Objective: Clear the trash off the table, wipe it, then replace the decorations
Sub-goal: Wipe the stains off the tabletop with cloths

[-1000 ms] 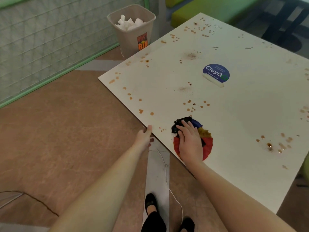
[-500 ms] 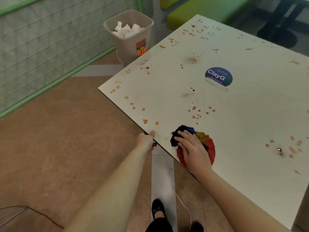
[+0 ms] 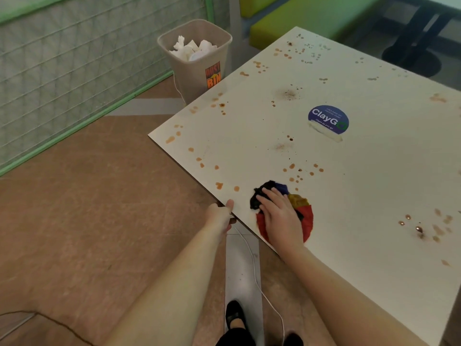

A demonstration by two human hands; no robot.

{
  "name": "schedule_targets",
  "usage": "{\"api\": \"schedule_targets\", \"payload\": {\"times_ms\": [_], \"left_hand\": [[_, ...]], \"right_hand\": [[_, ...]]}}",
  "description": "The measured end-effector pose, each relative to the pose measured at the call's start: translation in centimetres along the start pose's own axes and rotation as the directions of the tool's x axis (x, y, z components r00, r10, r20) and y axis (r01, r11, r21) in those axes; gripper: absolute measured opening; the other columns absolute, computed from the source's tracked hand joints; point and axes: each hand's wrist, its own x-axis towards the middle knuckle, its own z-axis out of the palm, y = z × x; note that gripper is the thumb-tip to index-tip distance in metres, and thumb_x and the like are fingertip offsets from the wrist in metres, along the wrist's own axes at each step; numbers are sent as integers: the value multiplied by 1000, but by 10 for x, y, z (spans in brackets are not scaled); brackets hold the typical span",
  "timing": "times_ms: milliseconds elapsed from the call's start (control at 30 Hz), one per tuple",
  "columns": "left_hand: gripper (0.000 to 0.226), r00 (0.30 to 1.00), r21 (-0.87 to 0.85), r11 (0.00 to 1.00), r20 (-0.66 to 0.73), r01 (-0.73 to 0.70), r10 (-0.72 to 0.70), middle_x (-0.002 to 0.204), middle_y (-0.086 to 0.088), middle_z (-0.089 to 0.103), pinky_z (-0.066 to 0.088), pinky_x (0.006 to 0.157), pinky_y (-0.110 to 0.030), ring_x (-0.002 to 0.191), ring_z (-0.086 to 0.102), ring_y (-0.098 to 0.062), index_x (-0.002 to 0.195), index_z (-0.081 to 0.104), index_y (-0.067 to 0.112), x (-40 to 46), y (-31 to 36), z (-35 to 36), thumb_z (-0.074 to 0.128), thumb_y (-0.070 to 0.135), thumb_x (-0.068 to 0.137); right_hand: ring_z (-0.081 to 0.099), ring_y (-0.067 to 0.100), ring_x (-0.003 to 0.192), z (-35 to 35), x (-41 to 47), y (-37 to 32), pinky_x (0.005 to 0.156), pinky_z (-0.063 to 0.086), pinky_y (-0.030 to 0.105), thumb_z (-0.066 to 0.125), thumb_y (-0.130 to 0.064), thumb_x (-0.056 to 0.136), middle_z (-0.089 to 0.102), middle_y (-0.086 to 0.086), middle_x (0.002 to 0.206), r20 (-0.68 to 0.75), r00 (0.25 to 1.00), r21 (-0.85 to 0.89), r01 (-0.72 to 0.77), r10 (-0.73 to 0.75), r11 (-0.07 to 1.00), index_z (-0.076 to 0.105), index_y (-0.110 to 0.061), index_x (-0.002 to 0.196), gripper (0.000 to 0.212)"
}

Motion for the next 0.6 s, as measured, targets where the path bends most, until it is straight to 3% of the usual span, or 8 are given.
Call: {"api": "schedule_targets", "payload": {"times_ms": [100, 167, 233, 400, 500, 600], "left_hand": [[40, 998, 37, 999, -58, -18, 20, 116, -10, 65, 55, 78, -37, 93, 66, -26, 126, 54, 6, -1, -2, 6, 54, 36, 99], [51, 992, 91, 996, -119, -27, 37, 128, -14, 60, 51, 96, -44, 108, 61, -32, 135, 48, 4, -3, -2, 12, 50, 40, 99], [53, 981, 90, 995, -189, -37, 53, 136, -14, 54, 43, 103, -43, 120, 55, -34, 140, 45, 4, -8, -4, 23, 42, 41, 102], [61, 888, -29, 998, -456, 58, -65, 141, -19, 51, 32, 107, -43, 129, 48, -37, 140, 45, 1, -27, -10, 60, 22, 47, 105], [61, 813, -111, 988, -562, 108, -152, 150, -23, 37, 20, 111, -43, 138, 35, -38, 145, 33, -3, -39, -1, 93, 30, 43, 105], [72, 753, -113, 986, -637, 124, -167, 142, -20, 41, 28, 101, -43, 130, 38, -36, 144, 31, 1, -47, 6, 115, 46, 53, 97]], "right_hand": [[45, 25, 136, 10, -12, -20, 117, 29, 44, 67, -5, 90, 58, 3, 138, 11, 997, 29, 72, -73, 997, 70, -16, 121, 33], [46, 23, 136, 3, -28, -17, 116, 31, 44, 69, -7, 89, 59, 2, 137, 63, 970, 65, 231, -236, 971, 70, -16, 121, 33], [48, 19, 134, -10, -32, 0, 114, 36, 44, 69, -10, 90, 60, 1, 136, 71, 957, 75, 277, -282, 958, 70, -16, 120, 30], [41, 12, 139, -36, -36, 32, 119, 29, 36, 62, -12, 95, 55, -6, 140, 72, 988, 67, 134, -139, 989, 68, -20, 122, 28], [36, 7, 141, -56, -36, 53, 120, 25, 32, 56, -10, 98, 52, -10, 142, -2, 995, 177, -95, 97, 980, 68, -20, 123, 29], [35, -1, 139, -79, -29, 61, 119, 26, 26, 47, -14, 102, 52, -13, 142, -56, 937, 396, -296, 345, 869, 65, -20, 125, 29]]}}
